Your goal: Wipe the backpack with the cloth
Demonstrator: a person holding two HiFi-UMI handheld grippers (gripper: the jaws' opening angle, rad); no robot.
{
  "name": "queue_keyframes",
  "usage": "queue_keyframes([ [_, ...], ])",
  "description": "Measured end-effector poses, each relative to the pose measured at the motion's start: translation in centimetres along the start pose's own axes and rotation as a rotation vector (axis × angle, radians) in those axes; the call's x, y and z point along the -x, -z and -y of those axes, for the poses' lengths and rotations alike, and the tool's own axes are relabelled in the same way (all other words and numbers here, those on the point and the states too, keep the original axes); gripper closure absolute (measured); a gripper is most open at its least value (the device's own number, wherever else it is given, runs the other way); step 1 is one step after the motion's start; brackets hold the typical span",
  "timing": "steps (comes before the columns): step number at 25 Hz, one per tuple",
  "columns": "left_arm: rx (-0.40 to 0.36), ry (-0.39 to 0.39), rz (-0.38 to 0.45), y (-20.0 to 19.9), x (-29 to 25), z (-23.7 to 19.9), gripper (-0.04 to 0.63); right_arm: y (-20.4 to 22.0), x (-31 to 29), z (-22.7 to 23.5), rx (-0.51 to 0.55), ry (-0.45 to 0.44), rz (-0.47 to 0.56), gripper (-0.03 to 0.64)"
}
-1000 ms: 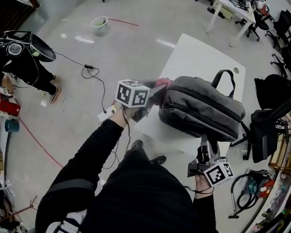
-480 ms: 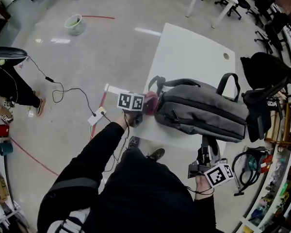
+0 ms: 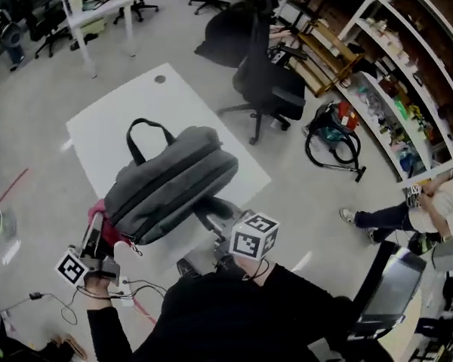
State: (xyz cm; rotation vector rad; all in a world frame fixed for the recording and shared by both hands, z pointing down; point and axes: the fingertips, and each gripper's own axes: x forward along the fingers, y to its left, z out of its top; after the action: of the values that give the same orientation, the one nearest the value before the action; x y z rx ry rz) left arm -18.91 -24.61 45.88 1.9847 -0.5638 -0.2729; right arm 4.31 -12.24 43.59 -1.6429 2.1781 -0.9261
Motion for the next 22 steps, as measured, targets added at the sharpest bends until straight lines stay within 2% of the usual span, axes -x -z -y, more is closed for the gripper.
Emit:
queue_keyframes([
  [1, 0.009, 0.001, -0.007, 0.8, -0.9, -0.8, 0.502, 0.1, 0.3, 1.2, -0.004, 0.013, 0.022, 0.557],
  [2, -0.006, -0.047, -0.043, 2.3, -1.5, -3.0, 0.502, 0.2, 0.7, 2.2, -0.008, 0.024, 0.041, 0.557],
  [5, -0.105, -0.297, -0.235, 9.2, -0.4, -12.2, 0.502, 1.2, 1.7, 3.7, -0.008, 0.029, 0.062, 0.557],
  [6, -0.109, -0.346, -0.292, 11.5, 0.1, -14.3, 0.502, 1.6, 1.8, 3.7, -0.004, 0.028, 0.062, 0.557],
  [8, -0.093, -0.378, -0.365, 14.5, 0.1, -16.5, 0.502, 2.1, 2.0, 3.6, 0.003, 0.034, 0.071, 0.557],
  [10, -0.039, -0.372, -0.366, 15.7, -1.3, -17.2, 0.502, 2.2, 2.3, 3.7, 0.000, 0.043, 0.093, 0.557],
  [13, 0.026, -0.349, -0.299, 15.9, -3.8, -16.4, 0.502, 2.2, 2.9, 4.1, 0.005, 0.033, 0.092, 0.557],
  [15, 0.064, -0.332, -0.243, 15.7, -4.0, -14.1, 0.502, 2.4, 3.5, 4.0, 0.014, 0.017, 0.062, 0.557],
  [18, 0.145, -0.254, -0.085, 12.3, -2.3, -10.0, 0.502, 2.9, 2.7, 3.8, 0.017, -0.037, 0.036, 0.557],
  [19, 0.136, -0.201, -0.027, 10.4, -1.8, -8.6, 0.502, 3.0, 2.1, 4.0, 0.012, -0.061, 0.034, 0.557],
  [20, 0.108, -0.116, 0.022, 8.7, -1.9, -6.5, 0.502, 3.1, 1.7, 4.4, 0.006, -0.081, 0.036, 0.557],
  [22, 0.062, 0.090, 0.077, 6.7, -4.3, -0.6, 0.502, 2.8, 2.2, 6.3, 0.003, -0.078, 0.061, 0.557],
])
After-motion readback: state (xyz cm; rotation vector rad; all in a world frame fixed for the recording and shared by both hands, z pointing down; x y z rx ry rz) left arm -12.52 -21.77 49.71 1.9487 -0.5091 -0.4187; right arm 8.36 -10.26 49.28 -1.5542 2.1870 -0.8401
